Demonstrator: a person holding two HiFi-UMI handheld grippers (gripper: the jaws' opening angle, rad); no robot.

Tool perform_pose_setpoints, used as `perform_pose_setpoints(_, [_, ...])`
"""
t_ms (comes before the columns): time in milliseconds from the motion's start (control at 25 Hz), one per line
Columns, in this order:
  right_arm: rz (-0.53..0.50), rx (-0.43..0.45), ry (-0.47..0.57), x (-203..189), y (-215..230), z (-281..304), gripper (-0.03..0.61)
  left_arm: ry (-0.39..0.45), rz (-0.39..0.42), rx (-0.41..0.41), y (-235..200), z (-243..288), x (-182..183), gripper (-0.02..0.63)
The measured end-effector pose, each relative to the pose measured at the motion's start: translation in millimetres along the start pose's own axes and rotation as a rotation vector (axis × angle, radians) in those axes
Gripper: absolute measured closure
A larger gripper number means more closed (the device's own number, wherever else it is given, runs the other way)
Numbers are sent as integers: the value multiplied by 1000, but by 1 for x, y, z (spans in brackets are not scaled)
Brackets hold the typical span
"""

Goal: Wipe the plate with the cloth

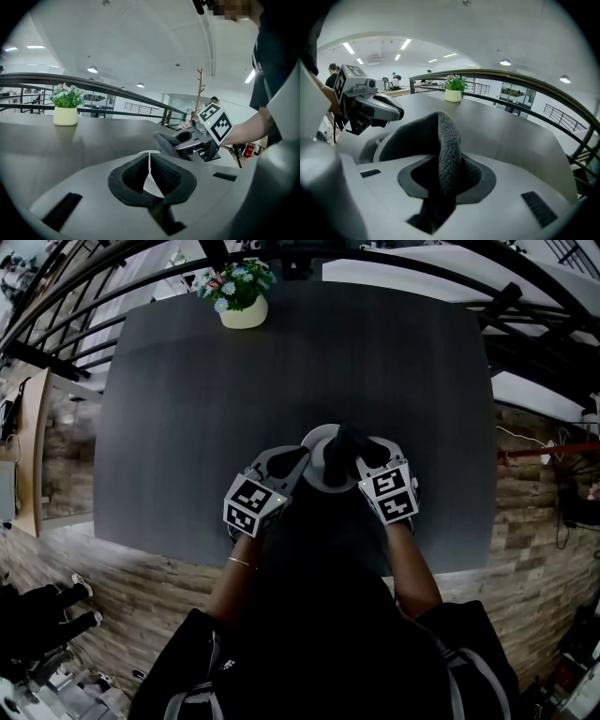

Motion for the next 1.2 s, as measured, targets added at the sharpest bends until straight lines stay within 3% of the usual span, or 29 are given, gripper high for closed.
perform_pose_setpoints(200, [3,2,-27,-1,2,2,492,-51,-17,21,-3,-2,-7,601])
perform_pose_setpoints(320, [7,4,-25,-1,1,2,492,-94,-80,36,-4,-2,-16,525])
perform_pose_setpoints(400, [5,3,-24,-1,1,2,492,-121,-128,51,-4,-1,-19,518])
perform_pose_setpoints(520, [7,3,-20,-2,1,3,495,-146,-140,67,-5,-1,-21,508])
perform_pose_setpoints(680, [16,0,-14,-3,3,5,495,-149,-194,76,-9,-2,-23,497])
perform_pose_setpoints(880, [40,9,-14,-5,5,5,497,-122,-341,56,-8,0,-19,495])
perform_pose_setpoints(1200, [85,14,0,-8,7,6,499,-83,-411,64,-7,6,-17,492])
Point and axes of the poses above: the fingertips, and each gripper's own axes: z forward along the fingers, y to its right, x out of its top, the point moved 5 cm from there along -z, backward along the fingers, and after that the axes turned 12 degrees about y, right-handed, at the moved point
